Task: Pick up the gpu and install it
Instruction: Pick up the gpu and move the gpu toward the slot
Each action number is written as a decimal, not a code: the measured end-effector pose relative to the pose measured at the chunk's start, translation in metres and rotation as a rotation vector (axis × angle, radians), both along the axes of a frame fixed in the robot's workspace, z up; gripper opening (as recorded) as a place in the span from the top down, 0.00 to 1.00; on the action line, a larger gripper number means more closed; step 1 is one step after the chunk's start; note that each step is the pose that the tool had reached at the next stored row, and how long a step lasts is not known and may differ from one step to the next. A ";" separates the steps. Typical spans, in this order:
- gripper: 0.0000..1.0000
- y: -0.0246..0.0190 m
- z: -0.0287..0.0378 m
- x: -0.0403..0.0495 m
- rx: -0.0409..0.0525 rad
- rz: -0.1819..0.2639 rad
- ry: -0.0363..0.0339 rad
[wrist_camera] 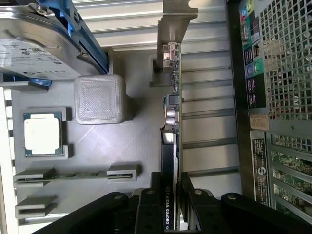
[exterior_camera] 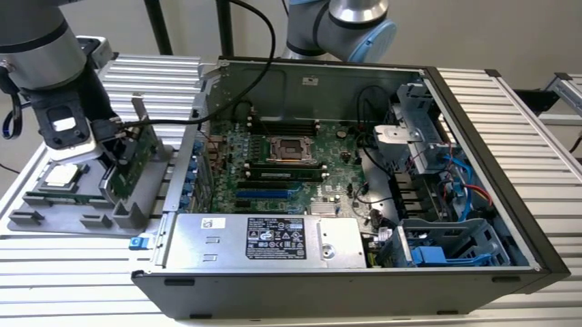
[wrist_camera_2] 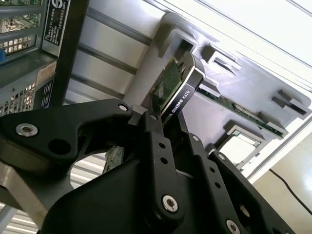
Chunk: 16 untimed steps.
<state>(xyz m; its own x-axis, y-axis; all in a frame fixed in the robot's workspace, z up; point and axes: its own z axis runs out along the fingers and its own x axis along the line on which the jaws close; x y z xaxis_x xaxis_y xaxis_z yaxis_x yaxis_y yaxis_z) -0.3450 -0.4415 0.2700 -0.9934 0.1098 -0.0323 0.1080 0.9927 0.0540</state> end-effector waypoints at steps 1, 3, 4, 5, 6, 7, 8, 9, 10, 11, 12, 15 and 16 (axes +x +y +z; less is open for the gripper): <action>1.00 0.0000 0.0006 0.0000 -0.0001 0.000 0.0001; 1.00 0.0000 0.0018 0.0000 0.0002 0.000 -0.0002; 1.00 0.0000 0.0025 0.0000 0.0002 0.000 -0.0002; 1.00 0.0000 0.0030 0.0000 0.0002 0.000 -0.0002; 1.00 0.0000 0.0035 0.0000 0.0002 0.000 -0.0003; 1.00 0.0000 0.0040 0.0000 0.0003 0.000 -0.0003; 1.00 0.0000 0.0045 0.0000 0.0002 0.000 -0.0002; 1.00 0.0000 0.0052 0.0000 0.0001 0.000 -0.0002; 1.00 0.0000 0.0057 0.0000 0.0002 0.000 -0.0003; 1.00 0.0000 0.0065 0.0000 0.0002 0.000 -0.0002; 1.00 0.0000 0.0071 0.0000 0.0002 0.000 -0.0003; 1.00 0.0000 0.0092 0.0000 0.0002 0.000 -0.0003; 1.00 0.0000 0.0099 0.0000 0.0003 0.000 -0.0003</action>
